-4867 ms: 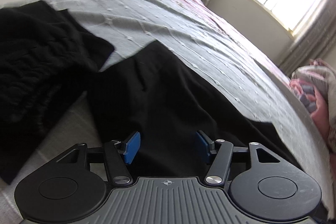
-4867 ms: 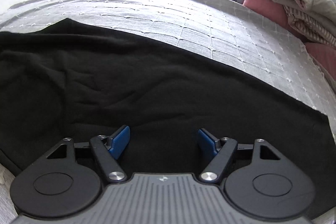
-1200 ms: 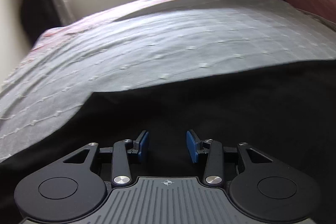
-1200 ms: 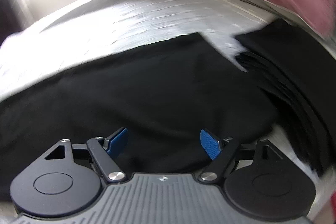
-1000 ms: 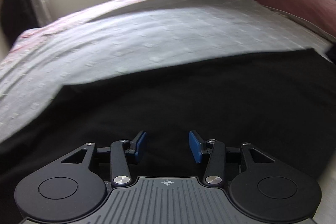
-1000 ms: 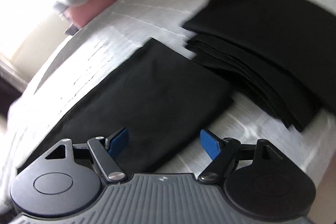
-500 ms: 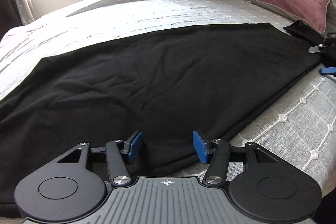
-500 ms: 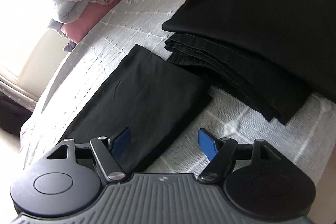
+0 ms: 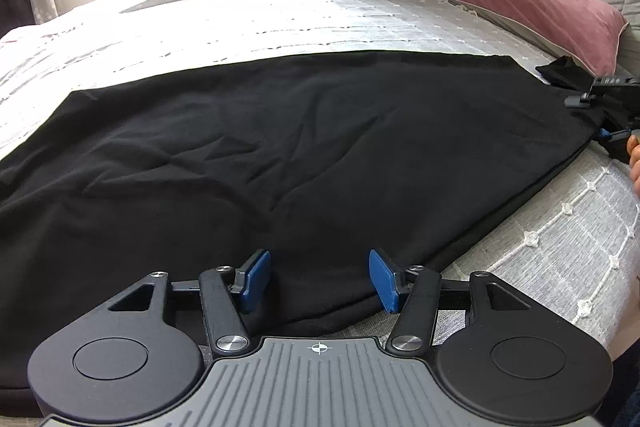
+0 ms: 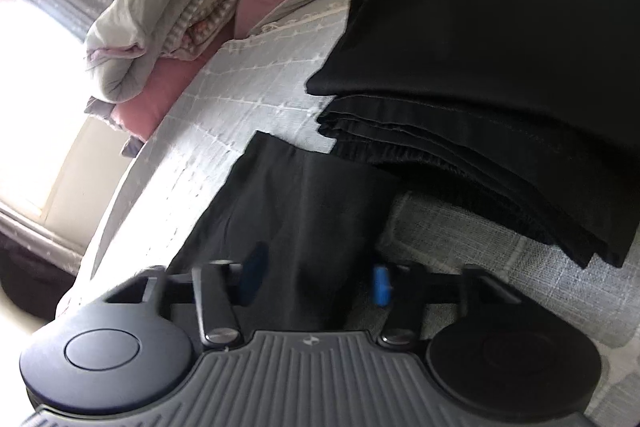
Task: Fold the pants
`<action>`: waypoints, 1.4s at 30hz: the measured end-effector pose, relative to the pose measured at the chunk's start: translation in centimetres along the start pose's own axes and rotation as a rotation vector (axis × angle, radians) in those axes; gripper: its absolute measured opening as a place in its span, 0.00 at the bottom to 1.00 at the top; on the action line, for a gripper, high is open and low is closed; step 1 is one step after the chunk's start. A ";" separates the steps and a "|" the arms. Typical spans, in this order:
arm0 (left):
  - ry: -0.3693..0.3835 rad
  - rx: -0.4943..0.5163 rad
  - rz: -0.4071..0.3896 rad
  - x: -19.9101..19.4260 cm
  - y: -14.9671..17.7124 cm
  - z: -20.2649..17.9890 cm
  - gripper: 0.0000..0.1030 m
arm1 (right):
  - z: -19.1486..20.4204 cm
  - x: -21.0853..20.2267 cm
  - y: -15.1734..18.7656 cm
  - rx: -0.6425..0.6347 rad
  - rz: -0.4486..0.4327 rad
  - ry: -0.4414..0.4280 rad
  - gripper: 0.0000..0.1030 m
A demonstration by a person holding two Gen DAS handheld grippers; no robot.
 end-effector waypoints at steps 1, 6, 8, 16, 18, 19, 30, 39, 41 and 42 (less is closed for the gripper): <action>0.003 -0.004 0.001 0.0 0.0 0.1 0.53 | -0.2 0.2 -0.1 0.020 0.007 -0.013 0.62; 0.024 -0.019 0.008 -0.1 -0.1 0.4 0.53 | 0.6 -0.4 -0.3 -0.002 -0.001 -0.052 0.40; 0.034 -0.027 0.009 -0.1 -0.1 0.5 0.53 | 1.6 -1.2 -0.5 -0.041 -0.031 -0.069 0.40; 0.065 -0.063 0.017 -0.1 -0.1 1.1 0.53 | 0.8 -0.4 -0.3 -0.043 0.016 -0.003 0.43; 0.069 -0.066 0.018 -0.1 -0.1 1.2 0.53 | 0.3 -0.3 -0.3 -0.030 0.031 0.003 0.57; 0.069 -0.068 0.018 -0.1 -0.1 1.2 0.53 | 0.1 -0.2 -0.2 -0.029 0.035 0.006 0.59; 0.103 -0.150 0.031 -0.3 -0.3 3.0 0.53 | -0.4 -0.1 -0.6 0.060 0.014 -0.059 0.50; 0.129 -0.220 0.031 -0.6 -0.8 4.5 0.53 | 4.5 -2.0 -0.2 -0.149 -0.134 0.059 0.41; 0.129 -0.270 0.015 -0.7 -1.0 5.2 0.53 | 6.6 -2.7 0.4 -0.249 -0.187 0.103 0.41; 0.126 -0.303 0.006 -0.9 -1.1 5.7 0.52 | 7.9 -3.0 0.7 -0.297 -0.215 0.115 0.41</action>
Point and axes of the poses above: each gripper's, at about its wrist camera, not at the fingertips, and x roughly the way its jaws point, z to its left, y to its underside, the point moved 8 cm from there along x, roughly the way its jaws point, and after that the axes turned 8 degrees about z, right-handed, at the moved point
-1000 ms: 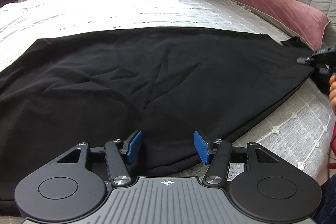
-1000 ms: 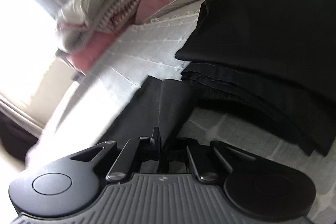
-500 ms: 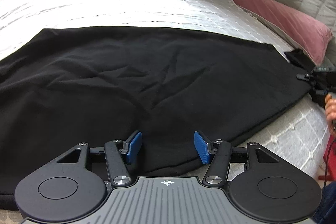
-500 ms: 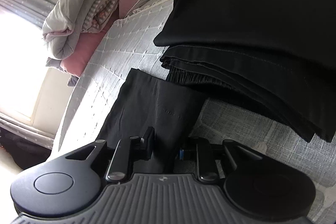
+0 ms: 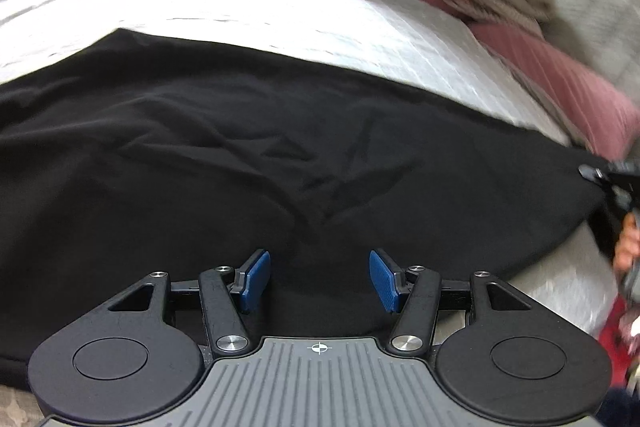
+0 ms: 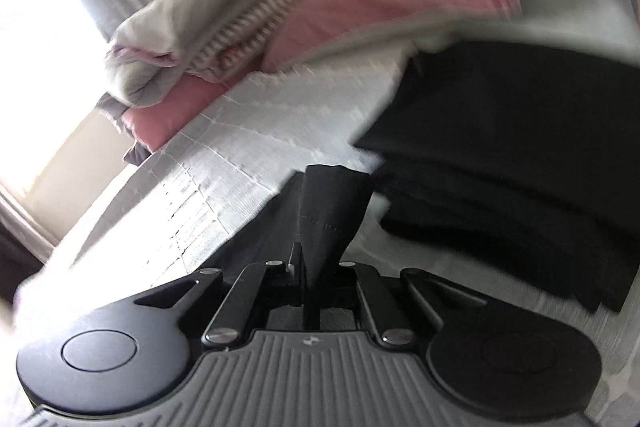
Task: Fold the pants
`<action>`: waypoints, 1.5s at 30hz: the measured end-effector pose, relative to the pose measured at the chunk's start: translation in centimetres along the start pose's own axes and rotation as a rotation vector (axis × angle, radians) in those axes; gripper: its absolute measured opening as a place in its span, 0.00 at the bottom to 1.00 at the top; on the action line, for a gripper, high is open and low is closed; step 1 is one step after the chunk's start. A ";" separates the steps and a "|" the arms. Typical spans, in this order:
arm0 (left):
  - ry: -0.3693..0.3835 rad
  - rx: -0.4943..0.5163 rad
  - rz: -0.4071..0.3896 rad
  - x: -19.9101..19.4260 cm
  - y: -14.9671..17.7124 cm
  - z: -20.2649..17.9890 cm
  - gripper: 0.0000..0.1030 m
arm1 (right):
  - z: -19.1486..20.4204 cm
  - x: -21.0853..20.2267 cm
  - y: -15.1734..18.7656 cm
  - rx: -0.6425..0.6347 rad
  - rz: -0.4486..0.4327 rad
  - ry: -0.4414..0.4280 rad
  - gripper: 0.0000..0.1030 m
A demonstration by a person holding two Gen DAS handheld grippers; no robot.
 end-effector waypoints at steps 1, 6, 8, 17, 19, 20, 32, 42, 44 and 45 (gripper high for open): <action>0.007 -0.029 -0.013 -0.3 -0.3 0.4 0.52 | 1.5 -0.6 -0.1 -0.052 -0.031 0.004 0.41; 0.066 -0.146 -0.079 -2.0 -2.5 2.6 0.52 | 13.5 -4.5 1.8 -0.400 -0.239 -0.073 0.41; 0.068 -0.227 -0.131 -3.0 -3.6 4.6 0.52 | 20.8 -6.3 6.1 -0.652 -0.276 -0.193 0.40; 0.087 -0.586 -0.200 -4.2 -4.3 15.4 0.49 | 29.7 -7.6 35.2 -1.663 0.111 -0.454 0.46; 0.110 -0.543 -0.188 -4.1 -4.6 15.0 0.51 | 29.9 -8.1 34.6 -1.584 0.148 -0.473 0.47; 0.120 -0.510 -0.177 -3.9 -4.8 14.6 0.51 | 30.0 -8.0 34.1 -1.547 0.157 -0.473 0.47; 0.186 -0.504 -0.036 -1.8 -3.4 12.8 0.56 | 28.5 -10.1 34.4 -1.552 0.109 -0.473 0.80; 0.327 -0.564 -0.012 -0.5 -3.0 11.3 0.66 | 30.0 -12.3 32.8 -1.408 -0.019 -0.481 0.48; 0.334 -0.542 -0.017 -0.1 -3.3 10.9 0.62 | 30.3 -12.7 32.8 -1.391 -0.035 -0.477 0.48; 0.329 -0.516 -0.020 -0.1 -3.5 10.7 0.49 | 30.5 -13.0 32.8 -1.386 -0.046 -0.477 0.48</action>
Point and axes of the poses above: each gripper's, at about its wrist camera, not at the fingertips, and x roughly the way its jaws point, z to its left, y to its underside, the point moved 8 cm from there along x, roughly the way its jaws point, and after that the axes turned 8 degrees about z, right-handed, at the moved point
